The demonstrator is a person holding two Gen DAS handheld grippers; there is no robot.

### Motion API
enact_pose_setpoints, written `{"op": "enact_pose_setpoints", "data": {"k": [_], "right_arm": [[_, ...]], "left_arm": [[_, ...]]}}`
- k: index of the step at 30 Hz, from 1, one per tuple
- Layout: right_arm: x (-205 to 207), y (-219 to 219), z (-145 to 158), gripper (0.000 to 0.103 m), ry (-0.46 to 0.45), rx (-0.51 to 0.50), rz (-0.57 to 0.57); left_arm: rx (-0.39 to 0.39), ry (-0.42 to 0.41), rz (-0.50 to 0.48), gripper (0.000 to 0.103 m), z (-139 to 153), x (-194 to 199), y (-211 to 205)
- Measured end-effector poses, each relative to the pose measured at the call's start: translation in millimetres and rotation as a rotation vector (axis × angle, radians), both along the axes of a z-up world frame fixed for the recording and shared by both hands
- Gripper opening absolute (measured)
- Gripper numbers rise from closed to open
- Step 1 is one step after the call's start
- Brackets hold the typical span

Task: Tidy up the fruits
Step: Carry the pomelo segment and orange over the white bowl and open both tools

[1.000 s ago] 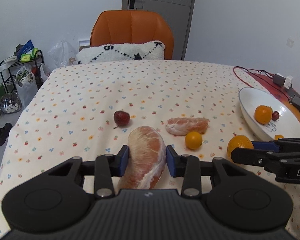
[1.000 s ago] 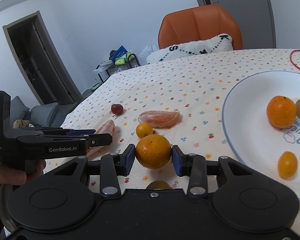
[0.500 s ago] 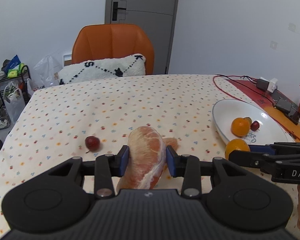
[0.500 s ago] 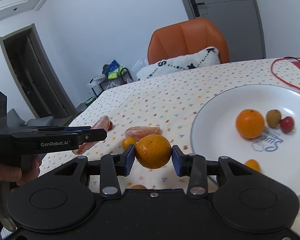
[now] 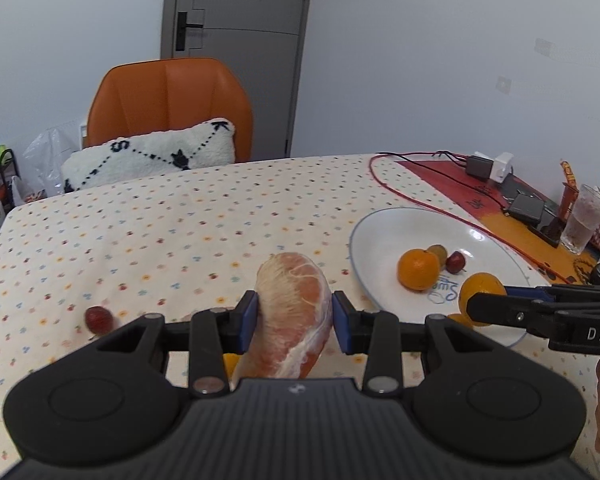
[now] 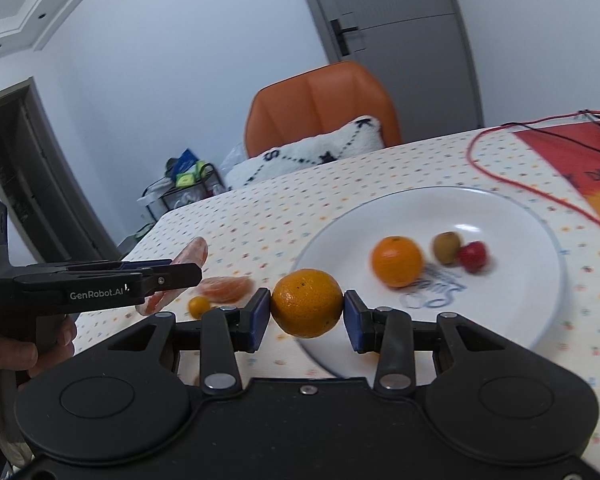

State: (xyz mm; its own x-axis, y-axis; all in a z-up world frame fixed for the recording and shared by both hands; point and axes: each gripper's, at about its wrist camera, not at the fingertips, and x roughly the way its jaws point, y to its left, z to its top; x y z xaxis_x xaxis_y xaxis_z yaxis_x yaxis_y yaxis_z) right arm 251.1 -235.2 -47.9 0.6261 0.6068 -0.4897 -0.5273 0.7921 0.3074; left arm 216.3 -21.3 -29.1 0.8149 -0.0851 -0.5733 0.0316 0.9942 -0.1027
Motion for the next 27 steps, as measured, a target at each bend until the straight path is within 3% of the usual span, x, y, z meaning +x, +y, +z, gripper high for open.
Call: {"op": "enact_pose_setpoints", "data": {"k": [12, 27], "right_arm": [[-6, -40, 0, 0.038, -0.002, -0.006, -0.115], [-11, -62, 3, 0.038, -0.009, -0.005, -0.177]], "left_arm": [[-0.026, 0.002, -0.079, 0.038, 0, 19, -36], [-0.022, 0.013, -0.142, 0.038, -2, 46, -68]]}}
